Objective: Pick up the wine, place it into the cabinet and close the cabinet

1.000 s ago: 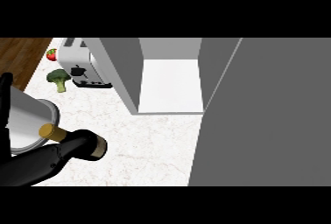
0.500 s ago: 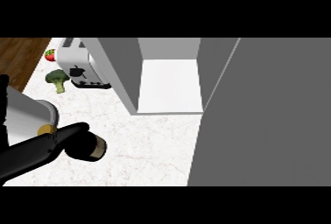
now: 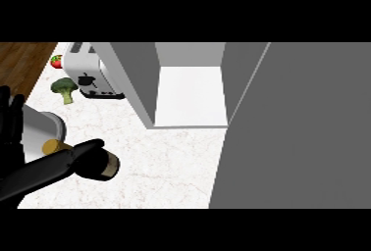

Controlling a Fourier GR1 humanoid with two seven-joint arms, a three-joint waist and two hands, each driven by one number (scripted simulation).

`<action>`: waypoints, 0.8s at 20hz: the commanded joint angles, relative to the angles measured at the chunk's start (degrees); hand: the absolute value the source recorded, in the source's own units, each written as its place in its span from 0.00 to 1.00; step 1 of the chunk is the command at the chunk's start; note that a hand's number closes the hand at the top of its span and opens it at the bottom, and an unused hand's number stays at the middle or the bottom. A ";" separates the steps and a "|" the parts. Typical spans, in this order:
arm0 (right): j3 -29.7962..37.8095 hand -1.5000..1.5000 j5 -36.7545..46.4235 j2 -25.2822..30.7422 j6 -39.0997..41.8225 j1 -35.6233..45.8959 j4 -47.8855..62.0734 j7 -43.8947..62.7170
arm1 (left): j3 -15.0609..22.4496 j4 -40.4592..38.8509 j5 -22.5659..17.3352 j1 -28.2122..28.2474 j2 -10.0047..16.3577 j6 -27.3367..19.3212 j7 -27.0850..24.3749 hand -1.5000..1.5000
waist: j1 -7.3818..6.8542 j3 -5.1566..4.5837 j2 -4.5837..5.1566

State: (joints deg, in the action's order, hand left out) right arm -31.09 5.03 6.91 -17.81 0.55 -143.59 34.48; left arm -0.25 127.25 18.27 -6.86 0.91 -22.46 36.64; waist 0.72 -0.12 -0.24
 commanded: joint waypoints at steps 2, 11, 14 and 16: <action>0.36 0.00 7.33 1.46 -1.93 1.78 -9.06 6.05 | 1.41 -4.60 -2.61 5.09 -0.86 -2.56 -8.31 0.00 | -0.01 -0.02 0.03; -3.97 0.00 8.73 4.44 -4.37 0.95 -10.80 6.82 | 1.69 -9.13 -8.14 15.94 -0.88 -4.20 -22.05 0.00 | 0.02 -0.01 -0.17; -3.64 0.00 8.60 6.19 -5.27 -0.51 -12.42 5.64 | -1.05 -10.78 -10.39 17.36 -0.89 -2.49 -24.52 0.00 | 0.20 0.00 -0.22; -3.16 0.00 8.15 6.47 -5.56 1.31 -11.92 7.34 | -2.39 -12.56 -12.62 18.86 -0.90 -0.91 -27.95 0.00 | -0.10 -0.01 -0.13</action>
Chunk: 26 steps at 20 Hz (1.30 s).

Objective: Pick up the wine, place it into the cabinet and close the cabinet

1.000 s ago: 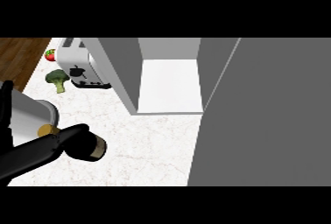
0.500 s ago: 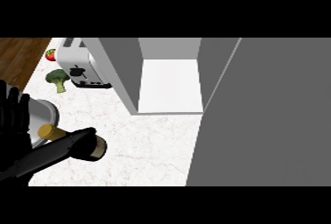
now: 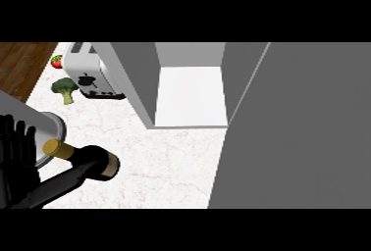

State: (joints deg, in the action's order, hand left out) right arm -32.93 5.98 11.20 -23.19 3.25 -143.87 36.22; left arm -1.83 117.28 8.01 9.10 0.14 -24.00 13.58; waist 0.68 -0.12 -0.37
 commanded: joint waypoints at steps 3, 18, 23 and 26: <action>1.52 0.00 6.61 1.35 -1.41 4.23 -8.76 7.92 | -1.67 -5.24 -4.48 3.86 -0.14 0.98 -7.95 0.00 | -0.40 -0.03 0.11; -5.11 0.00 9.69 4.90 -5.61 2.05 -9.40 5.32 | -7.56 -18.36 -13.78 6.85 1.45 7.34 -21.17 0.00 | -0.15 0.03 -0.02; -7.06 0.00 9.53 6.09 -6.46 -1.08 -8.82 2.09 | -10.68 -30.66 -15.31 2.56 1.80 9.07 -28.97 0.00 | 0.21 0.04 0.07; -2.25 0.00 6.38 6.42 -5.95 4.53 -7.96 5.87 | -12.00 -36.97 -16.09 1.46 1.48 10.06 -33.60 0.00 | -0.03 0.00 0.21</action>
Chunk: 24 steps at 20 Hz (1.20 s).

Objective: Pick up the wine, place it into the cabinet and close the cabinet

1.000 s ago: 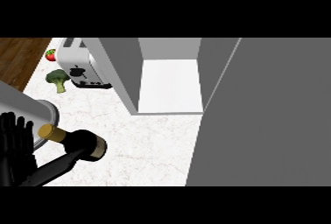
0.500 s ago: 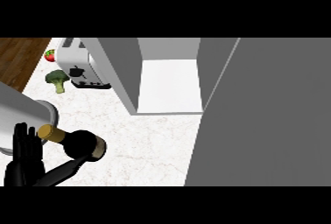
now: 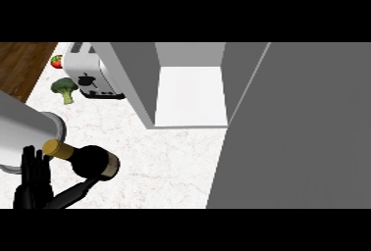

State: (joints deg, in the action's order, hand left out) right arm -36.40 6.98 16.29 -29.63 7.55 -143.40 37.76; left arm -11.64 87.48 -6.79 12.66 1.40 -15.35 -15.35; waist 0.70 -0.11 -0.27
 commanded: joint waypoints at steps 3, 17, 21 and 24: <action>-1.62 0.00 8.26 1.22 -0.75 0.33 -8.60 5.13 | 2.19 -3.68 -1.44 -0.77 -1.36 0.29 -2.41 0.00 | -0.10 0.02 0.00; -4.21 0.00 10.87 3.91 -4.08 1.05 -10.66 7.89 | -2.63 -21.42 -7.52 -7.89 0.37 11.07 -11.61 0.00 | 0.47 -0.06 -0.14; -2.83 0.00 6.95 5.91 -3.39 -3.38 -9.55 1.95 | -3.61 -23.76 -7.81 -12.77 0.56 9.40 -12.04 0.00 | 0.22 0.07 0.08; -4.68 0.00 8.57 6.47 -4.38 -2.84 -11.14 3.14 | -2.33 -23.16 -9.67 -11.36 -1.32 7.53 -15.83 0.00 | 0.45 0.03 -0.14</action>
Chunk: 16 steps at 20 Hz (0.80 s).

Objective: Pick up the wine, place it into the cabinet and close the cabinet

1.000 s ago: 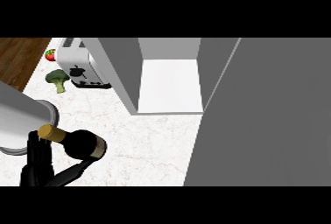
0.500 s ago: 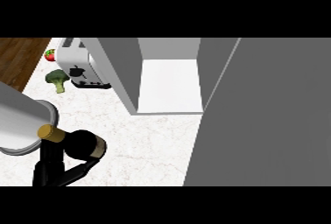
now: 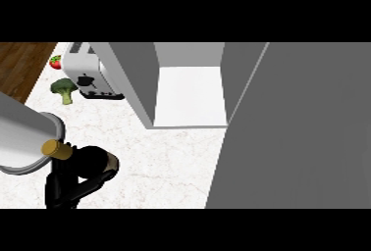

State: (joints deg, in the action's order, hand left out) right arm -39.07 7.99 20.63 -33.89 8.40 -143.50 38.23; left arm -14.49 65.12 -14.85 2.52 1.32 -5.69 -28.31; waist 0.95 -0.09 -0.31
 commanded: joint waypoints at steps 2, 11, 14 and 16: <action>1.36 0.00 4.82 3.15 0.79 -3.16 -10.23 1.76 | -2.18 -5.84 -2.36 -6.03 0.53 0.08 -1.91 1.00 | 0.12 0.02 0.14; -1.75 0.00 6.63 4.49 -0.90 -5.30 -10.55 0.26 | -0.26 -4.85 -0.08 -2.80 0.95 -1.54 -8.64 1.00 | -0.11 0.02 0.07; -3.61 0.00 8.97 2.35 -2.00 -2.57 -8.23 1.94 | 3.15 1.52 1.74 0.98 -0.50 -3.53 -6.76 1.00 | -0.55 0.02 -0.01; -4.80 0.00 9.24 3.56 -2.57 -4.56 -10.19 0.70 | 3.20 -1.94 2.40 -2.39 -0.12 -4.71 -6.94 1.00 | 0.06 0.00 -0.04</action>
State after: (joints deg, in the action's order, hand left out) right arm -41.86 8.30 22.96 -36.11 5.63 -143.33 33.99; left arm -11.80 64.09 -13.58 2.08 0.75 -9.19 -35.99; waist 0.72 -0.02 -0.33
